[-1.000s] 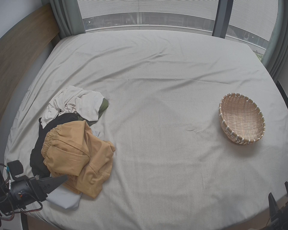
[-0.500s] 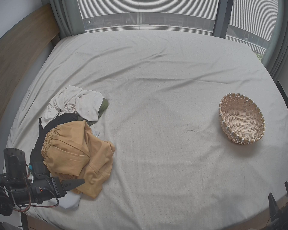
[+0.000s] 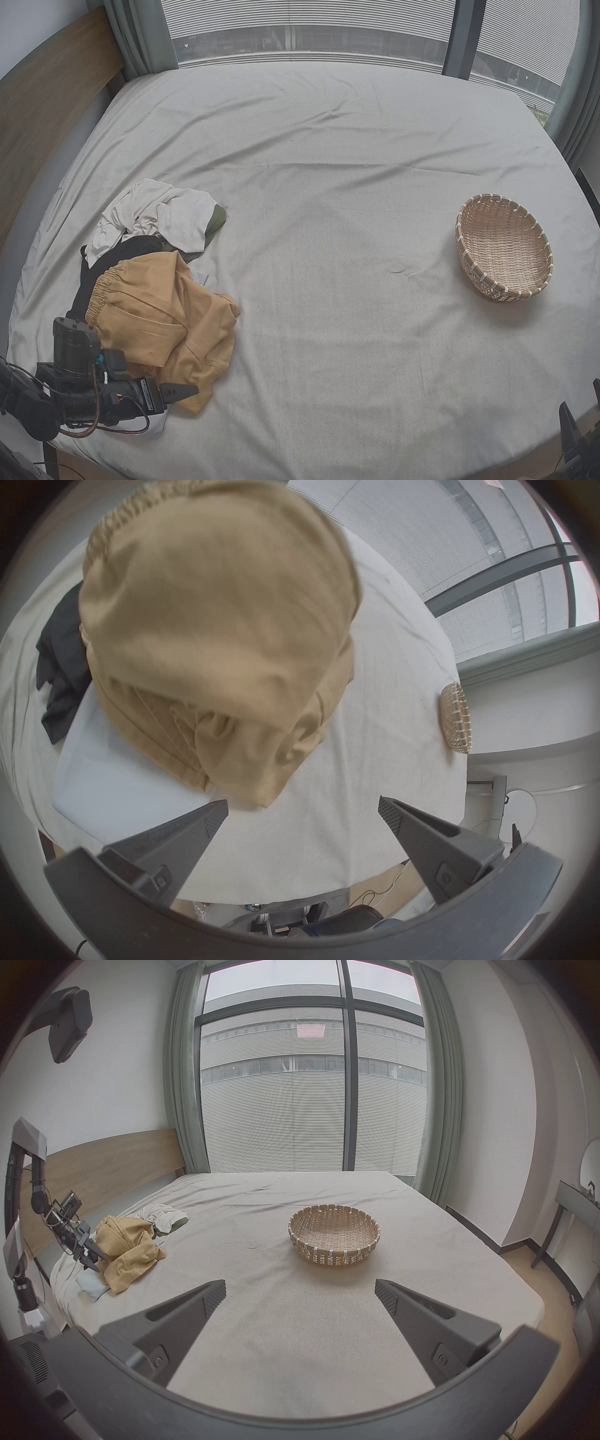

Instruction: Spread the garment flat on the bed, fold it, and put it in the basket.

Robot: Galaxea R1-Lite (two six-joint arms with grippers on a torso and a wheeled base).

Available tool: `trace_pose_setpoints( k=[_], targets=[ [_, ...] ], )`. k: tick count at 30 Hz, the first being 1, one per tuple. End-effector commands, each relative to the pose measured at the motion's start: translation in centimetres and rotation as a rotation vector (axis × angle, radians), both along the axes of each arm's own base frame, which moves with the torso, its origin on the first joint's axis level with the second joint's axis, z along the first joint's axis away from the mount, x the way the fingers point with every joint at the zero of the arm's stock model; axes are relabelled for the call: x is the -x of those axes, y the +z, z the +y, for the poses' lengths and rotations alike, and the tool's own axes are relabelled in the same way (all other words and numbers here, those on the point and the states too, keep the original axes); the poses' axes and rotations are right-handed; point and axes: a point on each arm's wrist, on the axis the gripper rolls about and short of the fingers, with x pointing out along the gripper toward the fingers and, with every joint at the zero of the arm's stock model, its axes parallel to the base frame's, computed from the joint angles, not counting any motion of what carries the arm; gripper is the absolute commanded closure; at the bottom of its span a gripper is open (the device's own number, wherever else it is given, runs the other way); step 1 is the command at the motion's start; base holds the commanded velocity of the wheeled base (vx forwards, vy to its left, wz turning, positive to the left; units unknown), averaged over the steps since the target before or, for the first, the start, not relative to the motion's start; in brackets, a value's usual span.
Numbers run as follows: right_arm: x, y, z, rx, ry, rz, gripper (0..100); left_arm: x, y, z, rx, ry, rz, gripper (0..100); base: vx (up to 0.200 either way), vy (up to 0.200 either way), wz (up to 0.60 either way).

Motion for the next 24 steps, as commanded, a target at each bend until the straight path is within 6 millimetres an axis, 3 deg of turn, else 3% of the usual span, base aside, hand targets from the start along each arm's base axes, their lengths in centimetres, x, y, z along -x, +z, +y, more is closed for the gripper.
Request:
trace_pose_setpoints(
  k=[1,24],
  targets=[
    [0.0,-0.5,0.0,0.000,0.000,0.006,0,-0.5,-2.0,-0.2,-0.022,-0.002,0.098,0,0.000,0.000,0.00],
    [0.0,-0.5,0.0,0.000,0.000,0.006,0,-3.6,-5.5,-0.8,-0.006,0.020,0.055,0,0.000,0.000,0.00]
  ],
)
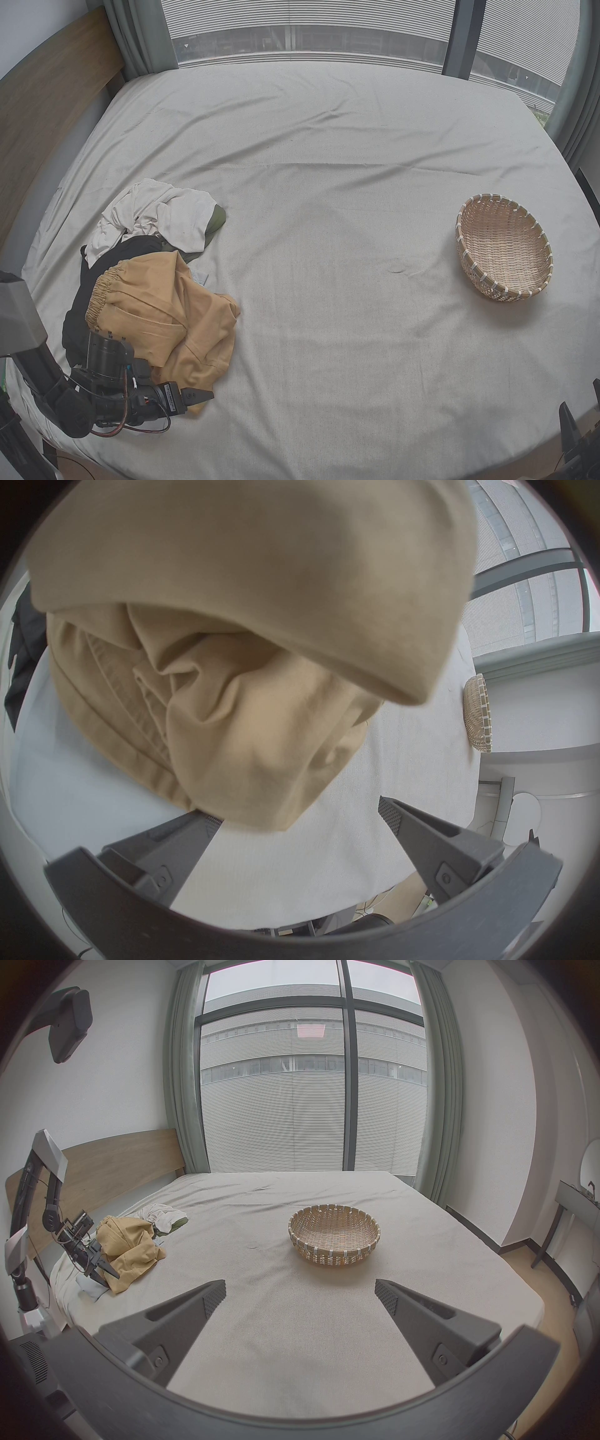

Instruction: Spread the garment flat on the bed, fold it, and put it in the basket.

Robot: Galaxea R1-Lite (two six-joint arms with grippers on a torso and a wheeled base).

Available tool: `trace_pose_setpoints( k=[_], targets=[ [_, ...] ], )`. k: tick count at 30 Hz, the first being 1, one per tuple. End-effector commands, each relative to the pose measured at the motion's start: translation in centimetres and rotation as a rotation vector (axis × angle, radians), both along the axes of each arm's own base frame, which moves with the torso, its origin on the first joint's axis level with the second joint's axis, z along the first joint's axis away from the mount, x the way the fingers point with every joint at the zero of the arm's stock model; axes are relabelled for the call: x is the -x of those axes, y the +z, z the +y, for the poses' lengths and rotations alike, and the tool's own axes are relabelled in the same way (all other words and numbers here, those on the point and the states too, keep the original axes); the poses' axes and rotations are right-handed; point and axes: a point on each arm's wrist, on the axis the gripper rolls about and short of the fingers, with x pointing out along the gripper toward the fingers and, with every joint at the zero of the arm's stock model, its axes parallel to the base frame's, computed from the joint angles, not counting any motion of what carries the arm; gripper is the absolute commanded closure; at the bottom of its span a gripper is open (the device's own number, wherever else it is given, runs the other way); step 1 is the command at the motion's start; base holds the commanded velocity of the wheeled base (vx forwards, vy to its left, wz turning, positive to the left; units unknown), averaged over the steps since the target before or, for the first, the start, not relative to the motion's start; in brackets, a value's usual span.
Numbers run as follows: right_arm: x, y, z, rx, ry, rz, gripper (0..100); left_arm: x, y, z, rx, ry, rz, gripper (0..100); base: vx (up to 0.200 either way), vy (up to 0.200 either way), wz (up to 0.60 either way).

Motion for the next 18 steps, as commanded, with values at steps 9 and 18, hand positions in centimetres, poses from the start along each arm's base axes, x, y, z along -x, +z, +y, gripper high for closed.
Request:
trace_pose_setpoints(
  k=[9,18],
  targets=[
    [0.0,-0.5,0.0,0.000,0.000,0.006,0,-1.7,-0.1,-0.4,0.079,0.073,-0.057,0,0.000,0.000,0.00],
    [0.0,-0.5,0.0,0.000,0.000,0.006,0,-2.2,0.1,-0.5,0.079,0.076,-0.077,100,0.000,0.000,0.00]
  ],
)
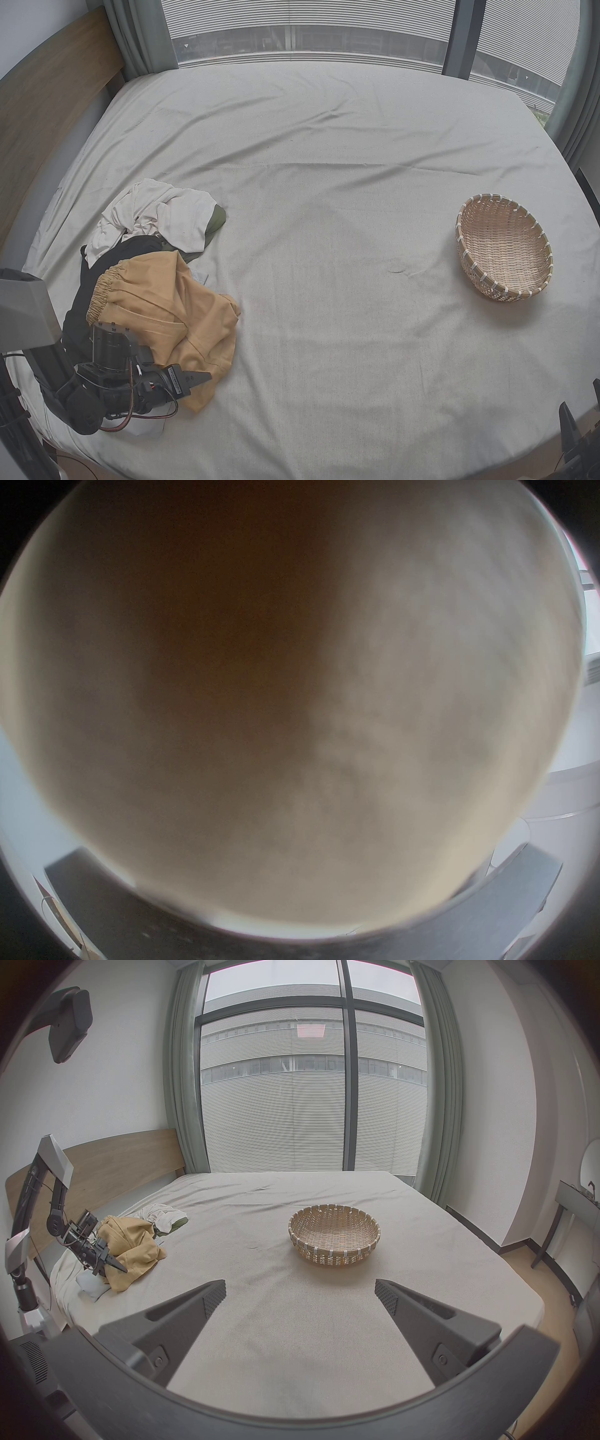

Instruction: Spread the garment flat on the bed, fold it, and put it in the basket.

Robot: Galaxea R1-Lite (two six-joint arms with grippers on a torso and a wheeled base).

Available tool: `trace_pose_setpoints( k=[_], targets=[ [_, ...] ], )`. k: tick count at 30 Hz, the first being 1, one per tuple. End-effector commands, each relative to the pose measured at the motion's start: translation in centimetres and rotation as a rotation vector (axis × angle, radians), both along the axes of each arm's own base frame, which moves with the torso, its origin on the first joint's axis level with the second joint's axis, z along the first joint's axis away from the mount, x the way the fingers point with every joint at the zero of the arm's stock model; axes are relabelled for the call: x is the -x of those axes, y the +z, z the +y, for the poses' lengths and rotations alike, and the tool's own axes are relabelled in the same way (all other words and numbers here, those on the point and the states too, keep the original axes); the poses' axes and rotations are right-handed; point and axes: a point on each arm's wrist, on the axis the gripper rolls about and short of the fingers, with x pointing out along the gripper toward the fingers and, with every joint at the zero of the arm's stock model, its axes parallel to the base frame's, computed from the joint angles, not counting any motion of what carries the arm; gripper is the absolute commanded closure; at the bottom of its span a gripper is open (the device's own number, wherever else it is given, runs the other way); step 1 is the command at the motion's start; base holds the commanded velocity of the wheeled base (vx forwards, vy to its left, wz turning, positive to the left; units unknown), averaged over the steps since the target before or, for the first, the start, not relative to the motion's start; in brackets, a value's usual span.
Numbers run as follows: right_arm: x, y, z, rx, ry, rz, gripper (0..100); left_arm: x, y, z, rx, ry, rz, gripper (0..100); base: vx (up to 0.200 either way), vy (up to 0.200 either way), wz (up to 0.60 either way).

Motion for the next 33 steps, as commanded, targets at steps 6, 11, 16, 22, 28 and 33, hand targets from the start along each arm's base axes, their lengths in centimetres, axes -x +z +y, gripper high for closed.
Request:
trace_pose_setpoints(
  k=[6,11,16,22,28,33],
  targets=[
    [0.0,-0.5,0.0,0.000,0.000,0.006,0,-1.0,0.9,-0.3,0.014,0.018,-0.060,100,0.000,0.000,0.00],
    [0.0,-0.5,0.0,0.000,0.000,0.006,0,-2.2,2.2,-0.6,0.086,0.072,-0.147,100,0.000,0.000,0.00],
    [0.0,-0.5,0.0,0.000,0.000,0.006,0,-2.4,1.6,-0.7,0.065,0.092,-0.158,100,0.000,0.000,0.00],
    [0.0,-0.5,0.0,0.000,0.000,0.006,0,-2.1,0.2,-1.0,0.047,0.082,-0.103,100,0.000,0.000,0.00],
    [0.0,-0.5,0.0,0.000,0.000,0.006,0,-1.6,-0.4,-0.8,0.007,0.056,-0.091,0,0.000,0.000,0.00],
    [0.0,-0.5,0.0,0.000,0.000,0.006,0,-1.1,-0.6,-0.7,-0.019,0.078,-0.079,0,0.000,0.000,0.00]
  ],
)
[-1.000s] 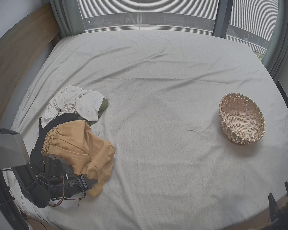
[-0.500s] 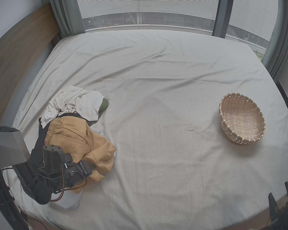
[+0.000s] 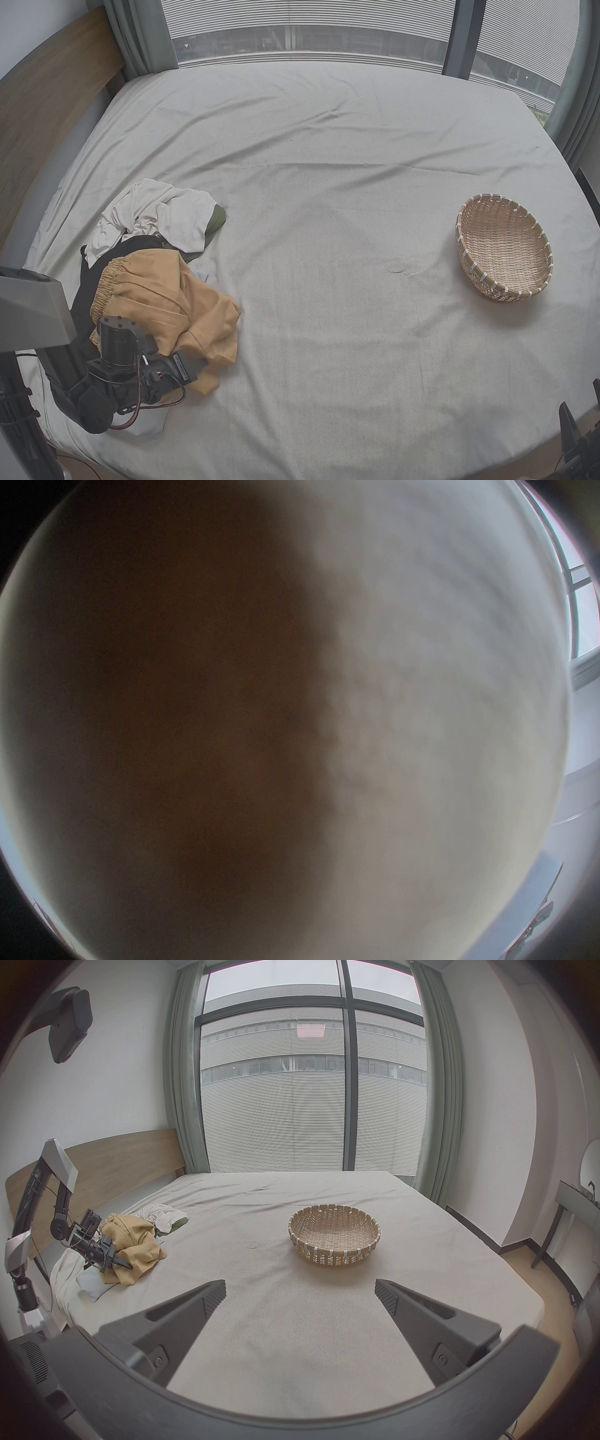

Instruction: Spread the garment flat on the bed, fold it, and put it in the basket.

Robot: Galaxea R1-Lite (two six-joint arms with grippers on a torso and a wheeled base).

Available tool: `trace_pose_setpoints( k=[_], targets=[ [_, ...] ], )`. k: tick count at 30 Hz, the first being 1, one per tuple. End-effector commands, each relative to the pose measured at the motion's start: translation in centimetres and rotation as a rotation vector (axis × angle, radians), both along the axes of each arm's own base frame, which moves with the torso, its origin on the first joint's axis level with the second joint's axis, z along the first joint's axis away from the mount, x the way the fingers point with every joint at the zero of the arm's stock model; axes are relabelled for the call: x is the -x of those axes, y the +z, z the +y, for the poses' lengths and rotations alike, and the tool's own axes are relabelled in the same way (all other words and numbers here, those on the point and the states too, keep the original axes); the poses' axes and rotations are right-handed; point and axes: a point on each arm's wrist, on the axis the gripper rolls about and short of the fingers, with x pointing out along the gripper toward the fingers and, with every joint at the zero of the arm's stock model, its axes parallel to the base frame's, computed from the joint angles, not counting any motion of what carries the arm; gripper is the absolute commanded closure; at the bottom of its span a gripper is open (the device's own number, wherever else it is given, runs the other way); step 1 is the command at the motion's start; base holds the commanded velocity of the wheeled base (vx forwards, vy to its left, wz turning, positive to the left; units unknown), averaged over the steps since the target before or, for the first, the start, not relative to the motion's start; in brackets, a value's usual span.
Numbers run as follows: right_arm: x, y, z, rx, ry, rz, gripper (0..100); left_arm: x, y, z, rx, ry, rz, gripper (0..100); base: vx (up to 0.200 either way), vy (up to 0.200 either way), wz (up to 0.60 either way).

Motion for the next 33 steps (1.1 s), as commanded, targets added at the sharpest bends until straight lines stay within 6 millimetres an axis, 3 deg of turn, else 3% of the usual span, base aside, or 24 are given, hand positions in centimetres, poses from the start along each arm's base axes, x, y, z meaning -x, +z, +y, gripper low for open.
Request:
trace_pose_setpoints(
  k=[1,10,17,18,25,33],
  targets=[
    [0.0,-0.5,0.0,0.000,0.000,0.006,0,0.5,-0.6,0.4,-0.031,0.023,0.023,0,0.000,0.000,0.00],
    [0.0,-0.5,0.0,0.000,0.000,0.006,0,0.0,-1.5,0.9,-0.099,0.056,0.032,0,0.000,0.000,0.00],
    [0.0,-0.5,0.0,0.000,0.000,0.006,0,-1.8,-1.9,0.5,-0.090,0.083,-0.068,0,0.000,0.000,0.00],
    [0.0,-0.5,0.0,0.000,0.000,0.006,0,-1.9,-1.9,0.5,-0.087,0.085,-0.081,100,0.000,0.000,0.00],
    [0.0,-0.5,0.0,0.000,0.000,0.006,0,-1.9,-1.4,0.0,-0.064,0.076,-0.151,100,0.000,0.000,0.00],
    [0.0,-0.5,0.0,0.000,0.000,0.006,0,-1.9,0.1,-2.7,0.039,0.019,-0.266,100,0.000,0.000,0.00]
  ],
)
